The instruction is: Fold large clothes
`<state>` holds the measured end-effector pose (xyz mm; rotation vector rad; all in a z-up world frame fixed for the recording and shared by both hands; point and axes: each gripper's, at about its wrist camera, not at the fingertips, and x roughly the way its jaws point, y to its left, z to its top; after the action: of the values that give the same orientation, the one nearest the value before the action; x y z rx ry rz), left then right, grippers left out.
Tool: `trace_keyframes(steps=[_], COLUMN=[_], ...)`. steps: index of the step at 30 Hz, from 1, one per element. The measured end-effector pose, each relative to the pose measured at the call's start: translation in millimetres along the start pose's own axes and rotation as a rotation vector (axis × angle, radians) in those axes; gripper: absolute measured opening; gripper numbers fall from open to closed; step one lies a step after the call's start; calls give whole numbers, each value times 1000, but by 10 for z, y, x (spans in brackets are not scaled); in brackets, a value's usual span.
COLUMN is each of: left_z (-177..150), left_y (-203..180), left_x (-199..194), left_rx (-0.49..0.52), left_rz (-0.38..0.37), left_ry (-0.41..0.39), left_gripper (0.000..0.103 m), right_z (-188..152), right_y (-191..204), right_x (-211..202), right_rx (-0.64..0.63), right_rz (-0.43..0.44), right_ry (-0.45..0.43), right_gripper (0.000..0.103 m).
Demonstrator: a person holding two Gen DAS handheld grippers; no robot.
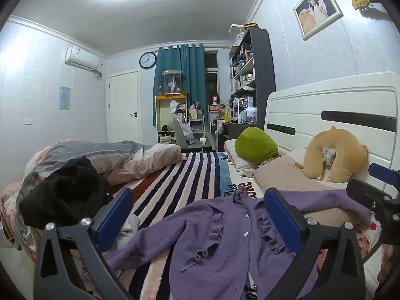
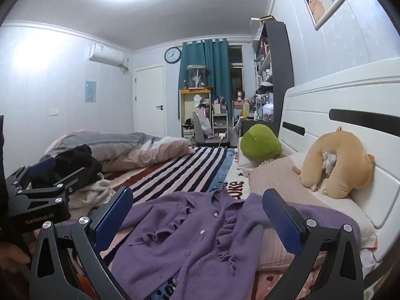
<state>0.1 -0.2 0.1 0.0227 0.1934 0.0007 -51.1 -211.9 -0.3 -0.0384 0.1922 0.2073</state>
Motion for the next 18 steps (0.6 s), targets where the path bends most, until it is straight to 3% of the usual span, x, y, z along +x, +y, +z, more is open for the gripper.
trace_keyframes(steps=[18], left_z=[36], left_y=[-47], left_x=[-29], left_rx=[-1], left_rz=[-8], left_ry=[0], left_gripper=[102], right_z=[-13], right_y=[-49], right_x=[-111], right_rx=[21], right_rz=[-13], right_ry=[-2], right_gripper=[103])
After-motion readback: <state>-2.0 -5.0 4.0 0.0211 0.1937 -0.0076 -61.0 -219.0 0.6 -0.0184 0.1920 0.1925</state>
